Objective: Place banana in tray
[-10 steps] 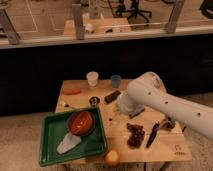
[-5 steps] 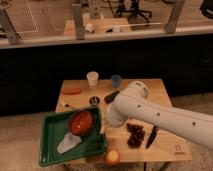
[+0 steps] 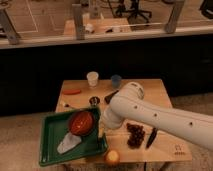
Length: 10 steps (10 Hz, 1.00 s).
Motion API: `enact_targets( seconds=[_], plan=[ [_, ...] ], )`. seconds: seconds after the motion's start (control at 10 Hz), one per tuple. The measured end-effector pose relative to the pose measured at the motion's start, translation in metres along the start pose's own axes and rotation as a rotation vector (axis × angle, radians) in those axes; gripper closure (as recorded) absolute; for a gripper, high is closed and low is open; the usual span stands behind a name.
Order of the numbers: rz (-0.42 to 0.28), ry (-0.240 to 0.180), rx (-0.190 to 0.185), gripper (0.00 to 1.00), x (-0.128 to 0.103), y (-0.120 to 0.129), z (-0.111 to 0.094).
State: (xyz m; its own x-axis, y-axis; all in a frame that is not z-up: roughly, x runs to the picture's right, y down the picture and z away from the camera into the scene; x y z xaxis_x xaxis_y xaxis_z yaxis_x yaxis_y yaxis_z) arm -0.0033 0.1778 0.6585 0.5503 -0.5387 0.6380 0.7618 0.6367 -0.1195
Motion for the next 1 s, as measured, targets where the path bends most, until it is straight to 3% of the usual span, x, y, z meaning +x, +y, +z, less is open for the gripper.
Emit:
enact_targets(
  seconds=[0.1, 0.3, 0.4, 0.6, 0.8, 1.0],
  plan=[
    [0.002, -0.027, -0.001, 1.0, 0.002, 0.002, 0.008],
    [-0.07, -0.085, -0.015, 1.0, -0.008, -0.009, 0.032],
    [-0.121, -0.107, -0.015, 1.0, -0.017, -0.017, 0.039],
    [-0.29, -0.162, -0.002, 1.0, -0.038, -0.035, 0.053],
    [-0.33, -0.199, -0.003, 1.0, -0.044, -0.037, 0.057],
    [-0.325, -0.215, -0.012, 1.0, -0.041, -0.032, 0.057]
  ],
)
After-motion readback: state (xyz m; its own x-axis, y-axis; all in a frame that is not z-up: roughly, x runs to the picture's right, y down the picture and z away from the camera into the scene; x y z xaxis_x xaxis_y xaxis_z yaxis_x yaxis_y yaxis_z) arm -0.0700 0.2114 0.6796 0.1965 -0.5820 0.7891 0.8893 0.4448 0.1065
